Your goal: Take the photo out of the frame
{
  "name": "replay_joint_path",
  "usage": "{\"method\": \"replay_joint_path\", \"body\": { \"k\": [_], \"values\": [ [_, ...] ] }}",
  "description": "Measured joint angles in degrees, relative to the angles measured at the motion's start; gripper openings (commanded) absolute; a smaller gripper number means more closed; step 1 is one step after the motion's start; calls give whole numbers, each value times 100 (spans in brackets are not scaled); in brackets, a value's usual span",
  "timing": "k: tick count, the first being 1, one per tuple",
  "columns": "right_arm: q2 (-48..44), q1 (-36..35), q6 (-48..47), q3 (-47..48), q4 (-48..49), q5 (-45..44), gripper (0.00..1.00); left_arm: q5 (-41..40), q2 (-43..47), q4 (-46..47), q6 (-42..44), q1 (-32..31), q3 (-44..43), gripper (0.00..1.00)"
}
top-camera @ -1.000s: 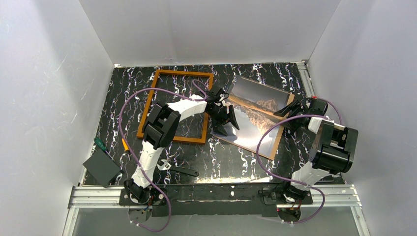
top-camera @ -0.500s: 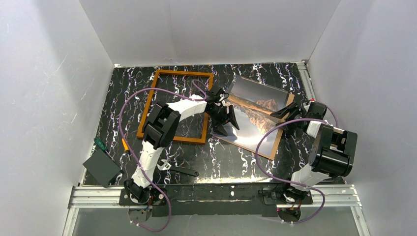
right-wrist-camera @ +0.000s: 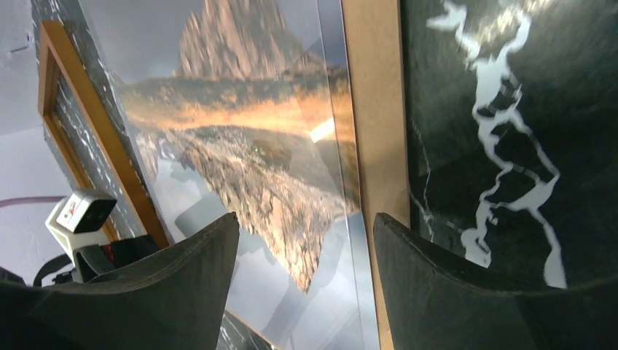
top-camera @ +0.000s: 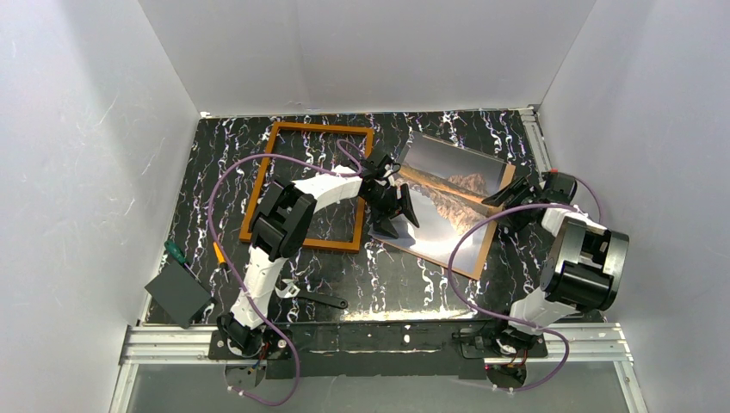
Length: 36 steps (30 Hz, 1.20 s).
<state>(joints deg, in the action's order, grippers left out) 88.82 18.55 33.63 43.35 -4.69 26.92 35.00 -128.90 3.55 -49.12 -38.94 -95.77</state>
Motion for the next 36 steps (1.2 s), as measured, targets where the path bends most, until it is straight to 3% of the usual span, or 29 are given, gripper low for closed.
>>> {"method": "replay_joint_path", "body": {
  "k": [16, 21, 27, 34, 36],
  "values": [
    [715, 52, -66, 374, 273, 422, 63, 22, -4, 2, -2, 0, 0, 70],
    [726, 57, -15, 269, 448, 549, 54, 33, -4, 2, -2, 0, 0, 70],
    [723, 96, 57, 111, 579, 588, 36, 44, -7, 2, -2, 4, 0, 70],
    [726, 199, 133, -63, 734, 726, 3, 66, -11, 2, -2, 11, 0, 70],
    [726, 208, 173, -81, 824, 787, 1, 66, -11, 2, -2, 11, 0, 72]
  ]
}}
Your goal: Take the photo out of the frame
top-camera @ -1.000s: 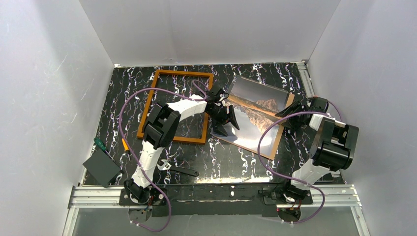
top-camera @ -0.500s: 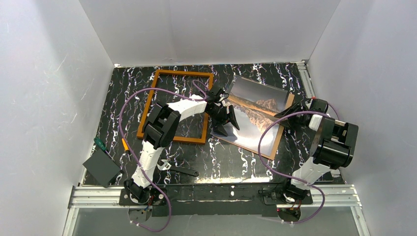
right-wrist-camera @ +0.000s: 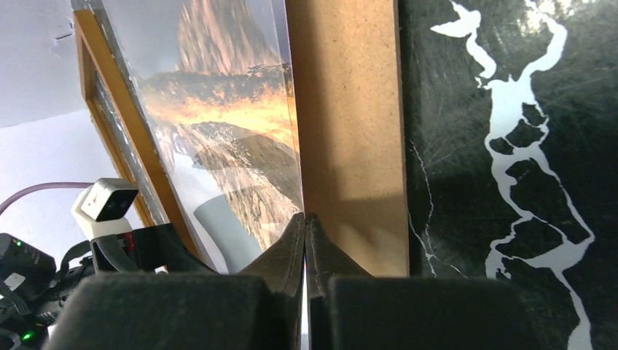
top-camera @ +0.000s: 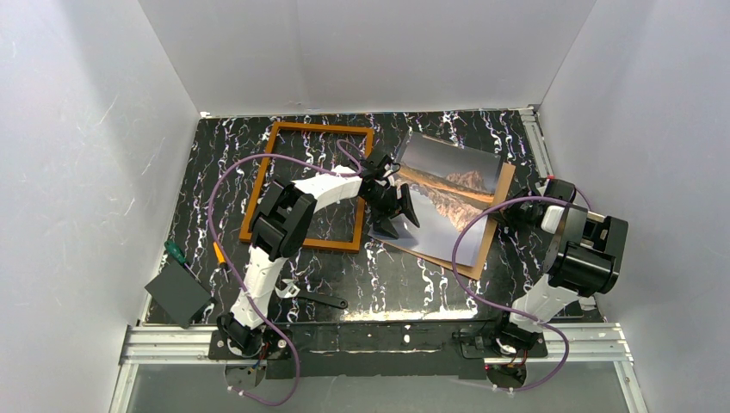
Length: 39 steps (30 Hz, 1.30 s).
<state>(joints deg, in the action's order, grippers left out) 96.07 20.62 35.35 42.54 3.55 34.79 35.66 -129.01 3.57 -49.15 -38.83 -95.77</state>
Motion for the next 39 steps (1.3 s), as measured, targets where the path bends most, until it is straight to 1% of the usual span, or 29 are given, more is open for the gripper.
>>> {"method": "replay_joint_path", "body": {
  "k": [5, 8, 16, 22, 28, 33, 39],
  "values": [
    [-15, 2, 46, -35, 103, 52, 1, 24, -13, -74, 28, -2, -81, 78],
    [-186, 0, 44, -68, -59, 4, 1, 28, -26, -208, 74, -2, -168, 80],
    [-990, -7, -28, -76, -1093, -483, 1, 28, -68, -636, 162, -4, -546, 81],
    [-1263, -4, -238, -76, -1773, -787, 1, 31, -66, -651, 120, 153, -610, 80],
    [-1770, -7, -396, 50, -2365, -901, 1, -105, -127, -656, 164, 352, -723, 79],
    [-1954, -13, -492, 219, -2739, -975, 1, -192, -275, -621, 155, 374, -785, 78],
    [-2374, -24, -621, 363, -3386, -1285, 1, -173, -278, -560, 107, 372, -774, 78]
  ]
}}
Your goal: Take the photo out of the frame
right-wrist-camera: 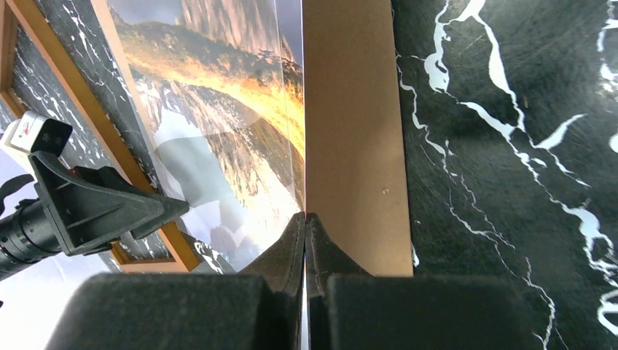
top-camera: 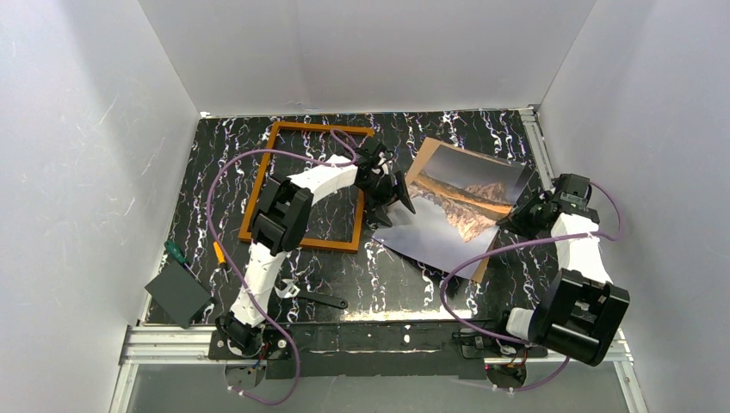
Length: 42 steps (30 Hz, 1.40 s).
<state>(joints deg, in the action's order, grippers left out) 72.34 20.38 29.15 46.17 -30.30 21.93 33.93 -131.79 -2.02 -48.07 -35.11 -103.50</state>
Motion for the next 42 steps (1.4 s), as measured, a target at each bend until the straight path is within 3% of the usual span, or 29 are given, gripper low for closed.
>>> {"method": "replay_joint_path", "body": {
  "k": [8, 17, 31, 42],
  "values": [
    [-546, -13, -114, 376, -538, -398, 1, 22, 0, 39, -129, -28, 0, 79],
    [-404, -11, -160, 664, -741, -437, 1, 105, -2, 131, -332, -17, 63, 79],
    [-575, -11, -459, 2855, -2153, -975, 1, 133, -2, 216, -584, -20, 109, 79],
    [-627, -402, -750, 5156, -2780, -138, 1, 173, -2, 190, -730, -216, -63, 79]
  ]
}}
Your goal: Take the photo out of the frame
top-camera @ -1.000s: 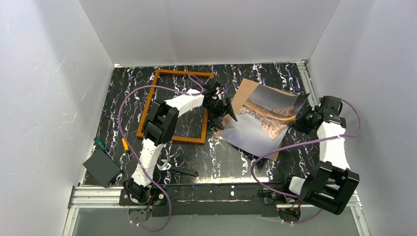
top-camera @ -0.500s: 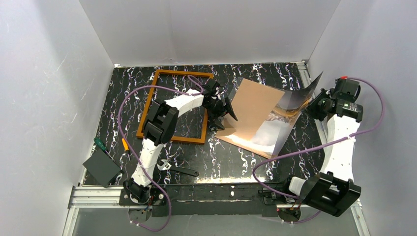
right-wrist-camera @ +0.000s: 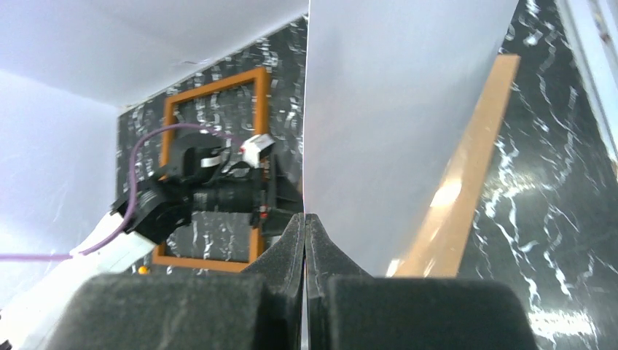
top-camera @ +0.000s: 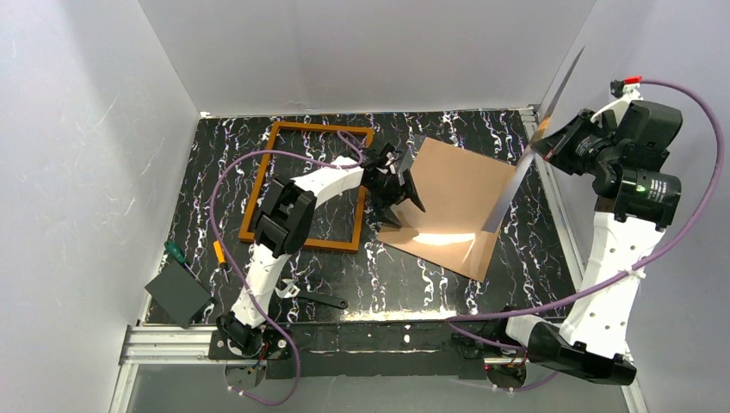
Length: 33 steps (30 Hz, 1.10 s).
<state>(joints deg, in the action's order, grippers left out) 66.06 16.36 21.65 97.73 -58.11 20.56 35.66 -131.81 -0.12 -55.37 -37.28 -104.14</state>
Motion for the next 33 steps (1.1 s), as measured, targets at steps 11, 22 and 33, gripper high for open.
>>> {"method": "replay_joint_path", "body": {
  "k": [11, 22, 33],
  "values": [
    [566, -857, 669, 249, 833, 1241, 1, -7, 955, -70, -13, 254, -48, 80],
    [826, -560, 1690, -2839, 3456, 2218, 1, -573, 3679, -1019, 1281, 1279, 903, 84],
    [2271, 282, 1547, -4968, 4734, 2293, 1, -787, 3676, -1460, 2332, 1161, 2168, 84]
  ]
}}
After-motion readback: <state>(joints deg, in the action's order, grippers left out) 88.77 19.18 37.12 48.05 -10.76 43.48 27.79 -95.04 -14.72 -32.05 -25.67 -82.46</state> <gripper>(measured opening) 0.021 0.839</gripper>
